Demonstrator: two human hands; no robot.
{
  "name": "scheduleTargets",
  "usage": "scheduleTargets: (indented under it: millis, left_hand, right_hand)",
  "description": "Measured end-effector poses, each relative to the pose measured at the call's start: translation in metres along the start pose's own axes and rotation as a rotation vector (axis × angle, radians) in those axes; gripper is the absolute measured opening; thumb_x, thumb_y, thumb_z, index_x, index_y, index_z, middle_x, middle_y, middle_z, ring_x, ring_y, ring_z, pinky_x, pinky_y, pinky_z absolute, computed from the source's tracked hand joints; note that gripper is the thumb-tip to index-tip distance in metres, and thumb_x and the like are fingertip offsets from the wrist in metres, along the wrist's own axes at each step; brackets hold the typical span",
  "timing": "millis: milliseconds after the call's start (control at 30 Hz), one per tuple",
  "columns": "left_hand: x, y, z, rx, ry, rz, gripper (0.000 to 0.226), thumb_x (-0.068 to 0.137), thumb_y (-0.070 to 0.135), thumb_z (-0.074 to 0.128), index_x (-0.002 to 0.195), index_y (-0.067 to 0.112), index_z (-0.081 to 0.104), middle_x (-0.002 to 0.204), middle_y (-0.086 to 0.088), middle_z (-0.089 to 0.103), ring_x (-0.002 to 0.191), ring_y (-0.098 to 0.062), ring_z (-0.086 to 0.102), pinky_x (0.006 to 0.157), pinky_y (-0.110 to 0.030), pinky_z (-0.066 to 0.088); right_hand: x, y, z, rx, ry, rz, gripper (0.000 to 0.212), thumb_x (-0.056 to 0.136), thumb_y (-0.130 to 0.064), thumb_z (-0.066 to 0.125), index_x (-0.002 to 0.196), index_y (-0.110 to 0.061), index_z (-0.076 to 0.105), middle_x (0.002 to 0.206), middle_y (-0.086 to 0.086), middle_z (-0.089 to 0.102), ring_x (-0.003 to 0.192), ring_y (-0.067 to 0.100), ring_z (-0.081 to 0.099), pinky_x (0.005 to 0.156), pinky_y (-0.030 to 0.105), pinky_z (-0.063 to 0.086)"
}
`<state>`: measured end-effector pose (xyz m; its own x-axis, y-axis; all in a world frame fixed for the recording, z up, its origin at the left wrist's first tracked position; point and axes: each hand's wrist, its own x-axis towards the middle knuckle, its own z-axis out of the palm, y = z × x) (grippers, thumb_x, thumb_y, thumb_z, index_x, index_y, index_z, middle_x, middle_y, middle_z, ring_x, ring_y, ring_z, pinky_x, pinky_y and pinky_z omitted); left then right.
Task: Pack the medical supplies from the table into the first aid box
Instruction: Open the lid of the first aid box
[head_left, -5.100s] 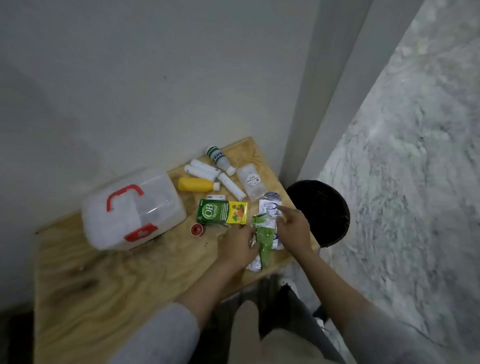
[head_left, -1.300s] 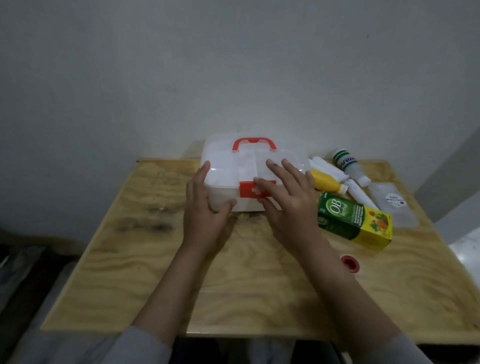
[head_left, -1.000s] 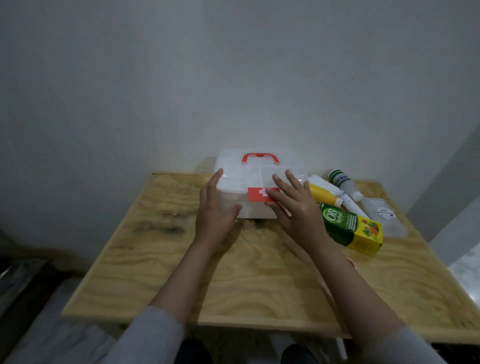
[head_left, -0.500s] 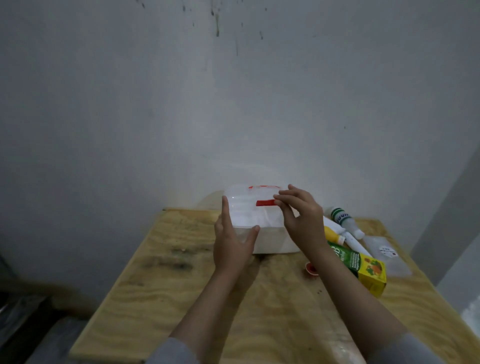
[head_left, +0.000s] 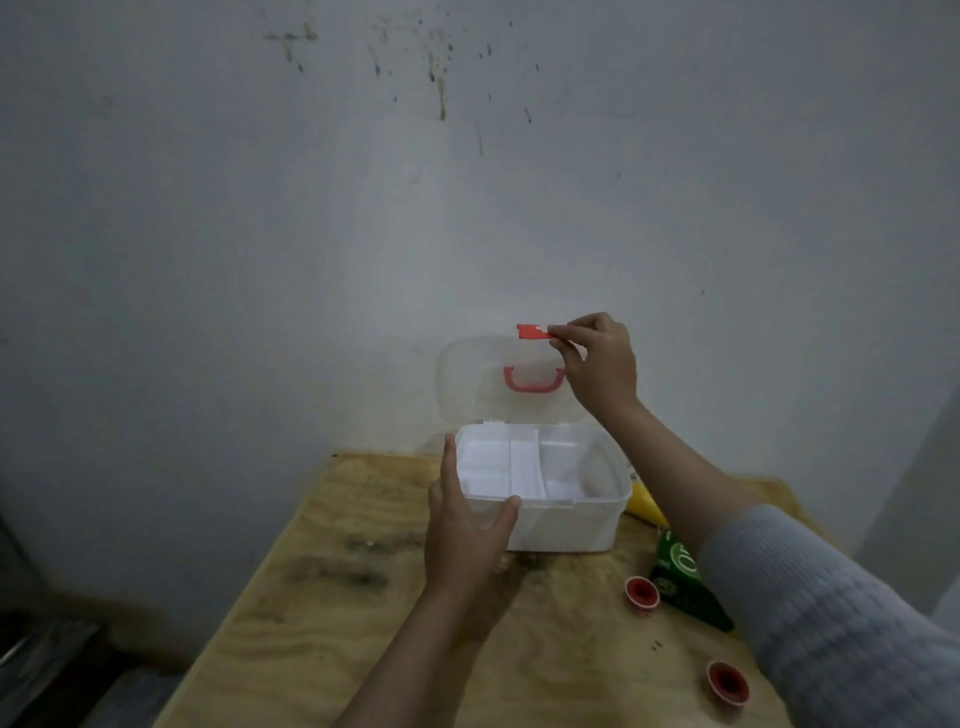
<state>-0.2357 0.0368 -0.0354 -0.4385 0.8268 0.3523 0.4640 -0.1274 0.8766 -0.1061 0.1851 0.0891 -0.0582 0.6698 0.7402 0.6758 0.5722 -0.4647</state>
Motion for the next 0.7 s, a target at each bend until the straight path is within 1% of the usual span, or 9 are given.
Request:
scheduleTargets:
  millis: [67, 167, 233, 300, 367, 500, 567, 633, 700]
  left_hand:
    - [0.0, -0.001, 0.0, -0.004, -0.004, -0.001, 0.097, 0.075, 0.046, 0.072, 0.14, 0.055, -0.001, 0.147, 0.004, 0.032, 0.126, -0.016, 0.04, 0.082, -0.029, 0.048]
    - [0.0, -0.003, 0.0, -0.005, -0.014, -0.001, 0.095, 0.076, 0.047, 0.07, 0.141, 0.053, 0.001, 0.147, 0.004, 0.031, 0.126, -0.016, 0.039, 0.082, -0.029, 0.047]
    - [0.0, -0.004, 0.0, -0.007, -0.013, 0.007, 0.094, 0.076, 0.048, 0.07, 0.142, 0.053, 0.003, 0.147, 0.003, 0.032, 0.126, -0.017, 0.04, 0.081, -0.029, 0.048]
    - [-0.001, -0.005, 0.0, -0.019, -0.009, 0.006, 0.092, 0.076, 0.05, 0.069, 0.141, 0.053, 0.004, 0.147, 0.003, 0.033, 0.124, -0.017, 0.042, 0.08, -0.03, 0.05]
    - [-0.001, -0.006, 0.001, -0.027, -0.002, -0.004, 0.091, 0.076, 0.048, 0.069, 0.141, 0.054, 0.005, 0.146, 0.002, 0.033, 0.121, -0.016, 0.043, 0.078, -0.029, 0.049]
    - [-0.001, -0.008, 0.004, -0.031, 0.029, -0.014, 0.09, 0.076, 0.046, 0.07, 0.141, 0.053, 0.008, 0.147, 0.0, 0.033, 0.124, -0.021, 0.043, 0.083, -0.032, 0.046]
    - [-0.001, -0.01, 0.006, -0.052, 0.034, -0.02, 0.091, 0.076, 0.043, 0.071, 0.143, 0.05, 0.01, 0.148, -0.001, 0.032, 0.126, -0.021, 0.041, 0.085, -0.031, 0.043]
    - [-0.001, -0.011, 0.008, -0.068, 0.041, -0.019, 0.091, 0.076, 0.041, 0.072, 0.143, 0.048, 0.011, 0.149, -0.001, 0.031, 0.128, -0.022, 0.039, 0.089, -0.031, 0.042]
    - [-0.001, -0.011, 0.008, -0.067, 0.051, -0.017, 0.091, 0.076, 0.041, 0.072, 0.144, 0.046, 0.012, 0.15, -0.001, 0.03, 0.13, -0.022, 0.038, 0.091, -0.031, 0.04]
  right_hand:
    - [0.004, 0.001, 0.001, -0.023, -0.035, -0.007, 0.02, 0.087, -0.022, 0.062, 0.104, -0.02, 0.072, 0.103, 0.006, 0.068, 0.099, 0.027, 0.057, 0.08, 0.041, 0.05]
    - [0.003, 0.002, -0.007, 0.006, -0.082, -0.02, 0.025, 0.089, -0.022, 0.059, 0.112, -0.019, 0.068, 0.113, 0.005, 0.069, 0.106, 0.027, 0.06, 0.093, 0.042, 0.047]
    - [-0.006, 0.006, -0.019, 0.053, -0.102, -0.033, 0.028, 0.089, -0.02, 0.059, 0.116, -0.018, 0.065, 0.117, 0.005, 0.069, 0.11, 0.024, 0.06, 0.097, 0.036, 0.045]
    - [-0.017, 0.012, -0.036, 0.074, -0.122, -0.032, 0.027, 0.089, -0.017, 0.06, 0.115, -0.016, 0.065, 0.117, 0.005, 0.069, 0.109, 0.021, 0.06, 0.095, 0.027, 0.042]
    - [-0.029, 0.024, -0.055, 0.058, -0.135, -0.014, 0.023, 0.087, -0.015, 0.061, 0.109, -0.015, 0.068, 0.112, 0.005, 0.07, 0.105, 0.02, 0.062, 0.092, 0.024, 0.041]
    - [-0.052, 0.062, -0.089, -0.043, -0.192, 0.125, 0.015, 0.083, -0.013, 0.065, 0.096, -0.015, 0.073, 0.099, 0.005, 0.073, 0.078, 0.015, 0.062, 0.075, 0.023, 0.043]
    - [-0.064, 0.084, -0.1, -0.126, -0.292, 0.233, 0.015, 0.081, -0.014, 0.066, 0.094, -0.014, 0.073, 0.097, 0.006, 0.074, 0.072, 0.014, 0.062, 0.073, 0.025, 0.047]
    - [-0.076, 0.102, -0.107, -0.224, -0.417, 0.313, 0.014, 0.078, -0.013, 0.068, 0.091, -0.014, 0.073, 0.096, 0.008, 0.074, 0.076, 0.017, 0.063, 0.074, 0.027, 0.049]
    - [-0.088, 0.112, -0.109, -0.303, -0.547, 0.369, 0.017, 0.074, -0.013, 0.071, 0.091, -0.014, 0.073, 0.097, 0.007, 0.073, 0.081, 0.018, 0.062, 0.072, 0.027, 0.048]
